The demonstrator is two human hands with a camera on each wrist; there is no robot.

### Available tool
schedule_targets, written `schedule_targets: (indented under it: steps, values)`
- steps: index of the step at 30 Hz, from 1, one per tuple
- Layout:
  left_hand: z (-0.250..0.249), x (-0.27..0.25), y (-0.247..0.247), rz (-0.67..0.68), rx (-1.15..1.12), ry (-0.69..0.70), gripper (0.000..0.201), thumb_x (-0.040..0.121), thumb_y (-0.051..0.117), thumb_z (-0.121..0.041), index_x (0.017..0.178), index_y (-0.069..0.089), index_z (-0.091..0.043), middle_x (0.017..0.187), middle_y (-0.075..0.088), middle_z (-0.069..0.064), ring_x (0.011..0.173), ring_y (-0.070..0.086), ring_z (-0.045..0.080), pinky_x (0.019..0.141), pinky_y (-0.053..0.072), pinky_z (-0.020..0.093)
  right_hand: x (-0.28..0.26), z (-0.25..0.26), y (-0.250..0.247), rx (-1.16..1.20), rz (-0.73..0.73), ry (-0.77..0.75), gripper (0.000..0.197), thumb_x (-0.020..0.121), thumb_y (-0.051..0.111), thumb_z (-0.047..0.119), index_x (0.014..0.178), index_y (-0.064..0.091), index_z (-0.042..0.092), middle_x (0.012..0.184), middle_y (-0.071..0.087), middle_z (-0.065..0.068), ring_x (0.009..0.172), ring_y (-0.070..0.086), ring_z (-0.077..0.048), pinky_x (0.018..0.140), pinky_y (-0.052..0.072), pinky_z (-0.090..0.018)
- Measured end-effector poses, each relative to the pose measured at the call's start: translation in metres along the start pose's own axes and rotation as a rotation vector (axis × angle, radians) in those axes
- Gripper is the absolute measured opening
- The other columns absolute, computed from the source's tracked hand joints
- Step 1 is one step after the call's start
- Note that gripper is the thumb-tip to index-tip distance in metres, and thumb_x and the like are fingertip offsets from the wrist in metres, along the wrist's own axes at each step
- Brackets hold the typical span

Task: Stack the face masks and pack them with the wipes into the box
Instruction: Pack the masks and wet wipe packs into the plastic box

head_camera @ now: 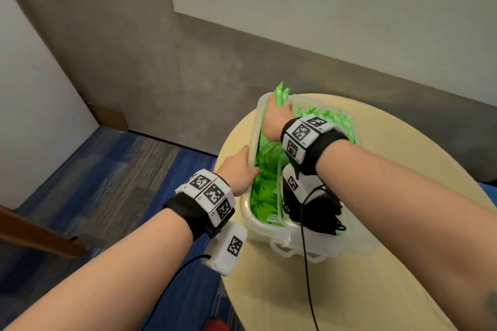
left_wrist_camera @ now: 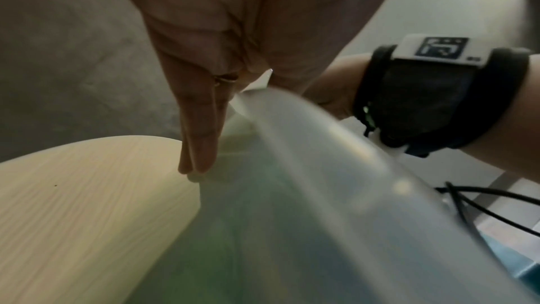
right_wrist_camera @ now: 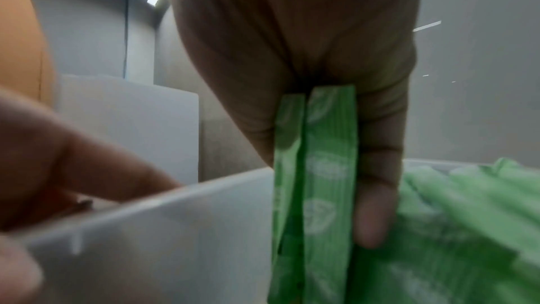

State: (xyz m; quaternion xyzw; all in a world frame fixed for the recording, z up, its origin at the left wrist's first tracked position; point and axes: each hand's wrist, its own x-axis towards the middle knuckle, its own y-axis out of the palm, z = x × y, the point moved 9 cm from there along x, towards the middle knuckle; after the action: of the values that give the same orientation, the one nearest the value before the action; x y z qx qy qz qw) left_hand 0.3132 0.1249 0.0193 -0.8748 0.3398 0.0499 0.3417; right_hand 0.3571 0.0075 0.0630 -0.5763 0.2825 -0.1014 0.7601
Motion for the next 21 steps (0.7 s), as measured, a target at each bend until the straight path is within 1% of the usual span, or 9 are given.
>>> schedule_targets:
  steps: [1, 2, 4, 6, 8, 10, 12, 15, 21]
  values:
    - [0.000, 0.001, 0.000, 0.000, -0.002, 0.001, 0.048, 0.094, 0.051, -0.015, 0.137, 0.034, -0.006, 0.126, 0.055, 0.018, 0.113, 0.053, 0.031, 0.088, 0.042, 0.031, 0.001, 0.008, 0.005, -0.083, -0.016, -0.003, 0.059, 0.096, 0.036, 0.011, 0.148, 0.008, 0.009, 0.153, -0.004, -0.025, 0.136, 0.016, -0.047, 0.109, 0.024, -0.047]
    - [0.000, 0.001, 0.000, 0.002, -0.003, 0.004, 0.049, 0.094, 0.051, -0.016, 0.138, 0.033, -0.006, 0.126, 0.054, 0.018, 0.114, 0.053, 0.031, 0.088, 0.041, 0.031, 0.001, 0.010, 0.009, -0.113, -0.032, 0.015, 0.062, 0.096, 0.036, 0.012, 0.149, 0.004, 0.011, 0.153, -0.008, -0.026, 0.138, 0.010, -0.048, 0.111, 0.020, -0.051]
    - [0.000, 0.001, -0.001, 0.006, -0.012, 0.015, 0.050, 0.094, 0.052, -0.016, 0.138, 0.033, -0.005, 0.128, 0.054, 0.018, 0.115, 0.052, 0.031, 0.090, 0.040, 0.031, 0.007, 0.003, 0.013, -0.104, -0.038, 0.065, 0.071, 0.096, 0.035, 0.014, 0.148, -0.013, 0.022, 0.152, -0.017, -0.026, 0.140, 0.000, -0.045, 0.113, 0.010, -0.057]
    - [0.001, 0.002, 0.000, 0.013, -0.024, 0.022, 0.051, 0.094, 0.052, -0.016, 0.139, 0.032, -0.005, 0.129, 0.053, 0.019, 0.117, 0.051, 0.032, 0.092, 0.040, 0.032, 0.009, -0.003, 0.008, -0.094, -0.026, 0.073, 0.073, 0.095, 0.034, 0.017, 0.146, -0.019, 0.026, 0.151, -0.025, -0.021, 0.141, -0.013, -0.043, 0.111, 0.001, -0.061]
    - [0.003, 0.004, 0.003, 0.024, -0.025, 0.031, 0.052, 0.094, 0.052, -0.017, 0.140, 0.032, -0.007, 0.125, 0.055, 0.020, 0.113, 0.053, 0.033, 0.088, 0.041, 0.031, 0.010, -0.008, 0.001, -0.081, -0.008, 0.059, 0.073, 0.096, 0.033, 0.015, 0.146, -0.019, 0.020, 0.152, -0.027, -0.013, 0.141, -0.017, -0.038, 0.111, -0.001, -0.058]
    - [0.005, 0.007, 0.005, 0.032, -0.020, 0.038, 0.054, 0.093, 0.052, -0.019, 0.142, 0.030, -0.010, 0.119, 0.059, 0.019, 0.107, 0.055, 0.033, 0.084, 0.044, 0.030, 0.011, -0.010, -0.001, -0.090, 0.019, 0.067, 0.069, 0.096, 0.031, 0.014, 0.146, -0.016, 0.011, 0.153, -0.025, -0.010, 0.142, -0.017, -0.034, 0.113, 0.000, -0.052]
    - [0.008, 0.010, 0.007, 0.047, -0.036, 0.035, 0.059, 0.093, 0.053, -0.019, 0.145, 0.026, -0.012, 0.119, 0.059, 0.019, 0.107, 0.056, 0.032, 0.086, 0.050, 0.035, 0.012, -0.012, 0.008, -0.093, 0.084, 0.064, 0.066, 0.098, 0.029, 0.016, 0.146, -0.015, 0.005, 0.154, -0.023, -0.010, 0.143, -0.016, -0.031, 0.114, -0.001, -0.047]
    - [0.012, 0.012, 0.008, 0.072, -0.045, 0.035, 0.062, 0.092, 0.054, -0.020, 0.146, 0.024, -0.015, 0.121, 0.058, 0.018, 0.109, 0.056, 0.033, 0.088, 0.051, 0.041, 0.019, -0.013, 0.020, -0.030, 0.108, 0.059, 0.064, 0.099, 0.028, 0.018, 0.147, -0.012, 0.006, 0.155, -0.020, -0.008, 0.144, -0.012, -0.030, 0.114, -0.002, -0.044]
    - [0.015, 0.016, 0.008, 0.091, -0.022, 0.039, 0.066, 0.092, 0.053, -0.021, 0.148, 0.018, -0.017, 0.128, 0.054, 0.016, 0.113, 0.054, 0.031, 0.090, 0.050, 0.041, 0.015, -0.015, 0.031, 0.033, 0.039, 0.103, 0.061, 0.101, 0.028, 0.023, 0.147, -0.009, 0.006, 0.156, -0.015, -0.007, 0.143, -0.013, -0.030, 0.114, -0.004, -0.039]
